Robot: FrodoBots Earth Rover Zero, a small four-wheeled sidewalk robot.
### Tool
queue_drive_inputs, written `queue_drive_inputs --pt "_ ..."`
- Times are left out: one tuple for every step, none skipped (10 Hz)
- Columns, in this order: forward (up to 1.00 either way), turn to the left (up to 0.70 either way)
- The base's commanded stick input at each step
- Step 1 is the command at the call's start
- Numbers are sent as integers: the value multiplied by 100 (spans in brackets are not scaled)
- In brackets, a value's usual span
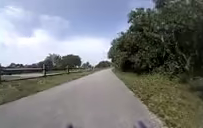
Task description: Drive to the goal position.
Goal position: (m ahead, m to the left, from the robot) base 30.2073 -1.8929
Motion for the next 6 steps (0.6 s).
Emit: queue_drive_inputs --pt "70 0" --pt "70 0" --pt "70 0" --pt "70 0" --pt "70 0" --pt "70 0"
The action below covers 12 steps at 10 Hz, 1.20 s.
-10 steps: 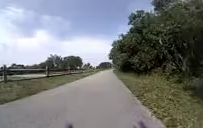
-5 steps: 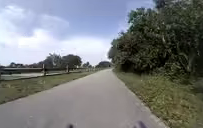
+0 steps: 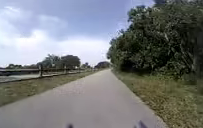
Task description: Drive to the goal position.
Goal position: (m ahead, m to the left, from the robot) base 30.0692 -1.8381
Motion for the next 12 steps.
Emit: queue_drive_inputs --pt "70 0" --pt "70 0" --pt "70 0" --pt "70 0" --pt "70 0" --pt "70 0" --pt "70 0" --pt "70 0" --pt "70 0" --pt "70 0" --pt "70 0" --pt "70 0"
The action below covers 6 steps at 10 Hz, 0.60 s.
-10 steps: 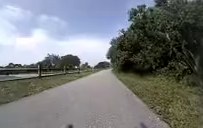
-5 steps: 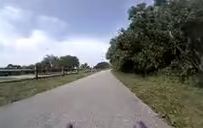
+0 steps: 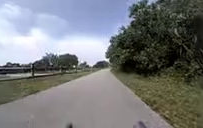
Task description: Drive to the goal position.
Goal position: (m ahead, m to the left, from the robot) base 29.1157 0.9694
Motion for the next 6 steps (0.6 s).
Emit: queue_drive_inputs --pt "70 0" --pt "70 0" --pt "70 0" --pt "70 0" --pt "70 0" --pt "70 0"
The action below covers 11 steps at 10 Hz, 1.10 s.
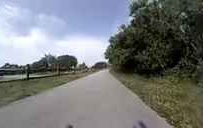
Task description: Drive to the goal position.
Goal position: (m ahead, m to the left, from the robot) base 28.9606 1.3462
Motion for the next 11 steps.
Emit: queue_drive_inputs --pt "70 0" --pt "70 0" --pt "70 0" --pt "70 0" --pt "70 0" --pt "70 0" --pt "70 0" --pt "70 0" --pt "70 0" --pt "70 0" --pt "70 0"
